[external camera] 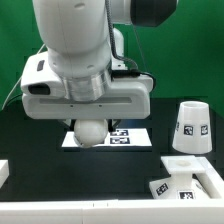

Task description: Assemble lamp

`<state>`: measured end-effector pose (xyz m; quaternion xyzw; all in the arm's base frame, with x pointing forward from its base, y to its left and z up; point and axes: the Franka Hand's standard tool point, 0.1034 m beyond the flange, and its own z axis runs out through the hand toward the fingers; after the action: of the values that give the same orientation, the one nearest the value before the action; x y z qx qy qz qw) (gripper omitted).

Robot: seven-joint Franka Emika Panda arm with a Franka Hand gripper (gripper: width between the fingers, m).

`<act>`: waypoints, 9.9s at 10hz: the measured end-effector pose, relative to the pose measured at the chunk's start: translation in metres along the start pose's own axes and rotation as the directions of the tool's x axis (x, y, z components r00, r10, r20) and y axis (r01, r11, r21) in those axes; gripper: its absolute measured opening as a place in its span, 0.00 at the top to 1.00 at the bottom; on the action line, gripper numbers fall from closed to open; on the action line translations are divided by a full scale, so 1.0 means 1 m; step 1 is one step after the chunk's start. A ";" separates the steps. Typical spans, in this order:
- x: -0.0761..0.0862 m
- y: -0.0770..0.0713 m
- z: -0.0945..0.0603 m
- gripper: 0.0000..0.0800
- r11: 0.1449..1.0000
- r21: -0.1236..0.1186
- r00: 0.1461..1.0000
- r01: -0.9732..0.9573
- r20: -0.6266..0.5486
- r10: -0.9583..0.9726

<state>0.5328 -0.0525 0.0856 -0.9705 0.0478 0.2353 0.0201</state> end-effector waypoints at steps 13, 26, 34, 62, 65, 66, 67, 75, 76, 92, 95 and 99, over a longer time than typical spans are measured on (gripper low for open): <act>0.016 -0.131 -0.097 0.28 0.937 0.332 0.545 -0.107 -0.769 0.335; 0.020 -0.161 -0.085 0.28 0.916 0.396 0.578 -0.060 -0.734 0.356; 0.029 -0.141 -0.071 0.28 0.918 0.389 0.578 -0.075 -0.733 0.358; 0.030 -0.132 -0.053 0.13 0.974 0.219 0.914 0.060 -0.404 0.035; 0.035 -0.137 -0.062 0.13 0.986 0.052 0.888 0.159 -0.444 -0.120; 0.037 -0.138 -0.063 0.13 0.986 0.052 0.881 0.159 -0.459 -0.118; 0.038 -0.139 -0.061 0.13 0.986 0.063 0.881 0.151 -0.462 -0.106; 0.035 -0.158 -0.052 0.28 0.963 0.223 0.870 -0.153 -0.432 0.238; 0.036 -0.159 -0.052 0.28 0.920 0.286 0.838 -0.268 -0.402 0.369; 0.044 -0.148 -0.060 0.13 0.991 0.076 0.832 0.107 -0.553 -0.047; 0.049 -0.155 -0.062 0.13 0.870 -0.240 0.707 0.431 -0.509 -0.490; 0.049 -0.153 -0.061 0.29 0.872 -0.237 0.709 0.429 -0.510 -0.488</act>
Offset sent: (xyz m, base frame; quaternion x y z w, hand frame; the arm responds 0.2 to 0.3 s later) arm 0.0184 0.0786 0.0544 0.1431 0.2308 0.1566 0.9496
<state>0.6201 0.0920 0.1199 -0.9768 -0.2029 -0.0667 0.0143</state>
